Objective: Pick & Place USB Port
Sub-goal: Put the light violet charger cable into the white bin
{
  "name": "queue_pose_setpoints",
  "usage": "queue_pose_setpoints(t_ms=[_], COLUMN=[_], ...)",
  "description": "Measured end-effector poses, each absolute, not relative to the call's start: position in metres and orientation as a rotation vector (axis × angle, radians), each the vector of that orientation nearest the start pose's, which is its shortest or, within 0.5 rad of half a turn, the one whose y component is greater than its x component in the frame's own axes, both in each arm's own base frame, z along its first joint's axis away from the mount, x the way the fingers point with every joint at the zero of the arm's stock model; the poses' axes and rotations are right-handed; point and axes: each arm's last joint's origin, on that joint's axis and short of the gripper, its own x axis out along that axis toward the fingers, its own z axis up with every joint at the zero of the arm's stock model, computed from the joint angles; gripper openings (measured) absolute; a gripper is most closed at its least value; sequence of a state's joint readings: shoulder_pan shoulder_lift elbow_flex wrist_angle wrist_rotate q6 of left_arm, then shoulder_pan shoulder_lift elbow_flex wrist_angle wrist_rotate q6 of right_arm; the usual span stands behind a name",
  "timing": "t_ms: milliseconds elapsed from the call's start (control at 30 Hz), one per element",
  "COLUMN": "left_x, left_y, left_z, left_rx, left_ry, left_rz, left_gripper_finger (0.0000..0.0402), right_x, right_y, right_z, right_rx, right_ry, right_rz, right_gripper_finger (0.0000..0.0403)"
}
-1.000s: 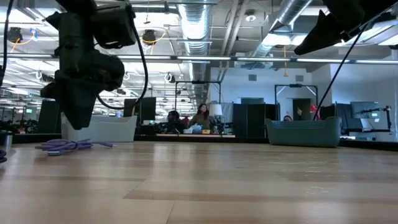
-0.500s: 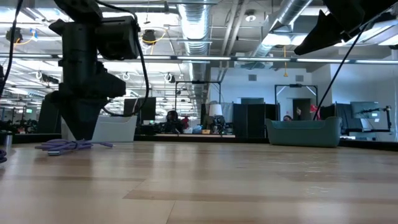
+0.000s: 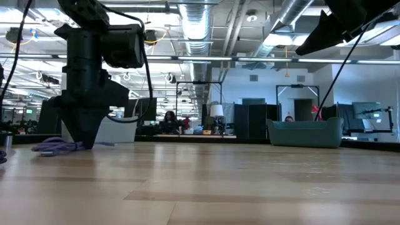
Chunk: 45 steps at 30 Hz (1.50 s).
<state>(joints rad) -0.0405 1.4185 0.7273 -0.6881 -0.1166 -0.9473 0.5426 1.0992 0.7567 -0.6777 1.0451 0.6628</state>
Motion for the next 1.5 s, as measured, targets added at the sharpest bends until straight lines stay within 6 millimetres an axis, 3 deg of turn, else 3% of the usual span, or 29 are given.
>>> queue_pose_setpoints(t_ms=[200,400,733,967,1233,1500], left_x=[0.223,0.222,0.222,0.210,0.172,0.144], left_y=[-0.005,-0.005,-0.003,0.005,0.015,0.023], left_z=[0.165,0.169,0.174,0.205,0.257,0.281], left_rx=[-0.688,-0.615,-0.477,-0.405,-0.221,0.079], left_ry=[1.186,1.184,1.142,0.959,0.662,0.523], left_rz=[0.690,0.627,0.589,0.606,0.671,0.919], left_gripper_finger=[0.0093,0.0018,0.0010,0.0009,0.0009,0.0008], right_x=[0.179,0.179,0.179,0.179,0.179,0.179], right_y=[0.079,0.079,0.079,0.079,0.078,0.079], right_z=[0.243,0.242,0.242,0.242,0.242,0.242], right_rx=[-0.113,-0.115,-0.115,-0.115,-0.115,-0.115], right_ry=[0.523,0.524,0.525,0.525,0.525,0.524], right_rz=[-0.652,-0.653,-0.653,-0.653,-0.653,-0.653], right_gripper_finger=[0.0098,0.0098,0.0098,0.0098,0.0098,0.0098])
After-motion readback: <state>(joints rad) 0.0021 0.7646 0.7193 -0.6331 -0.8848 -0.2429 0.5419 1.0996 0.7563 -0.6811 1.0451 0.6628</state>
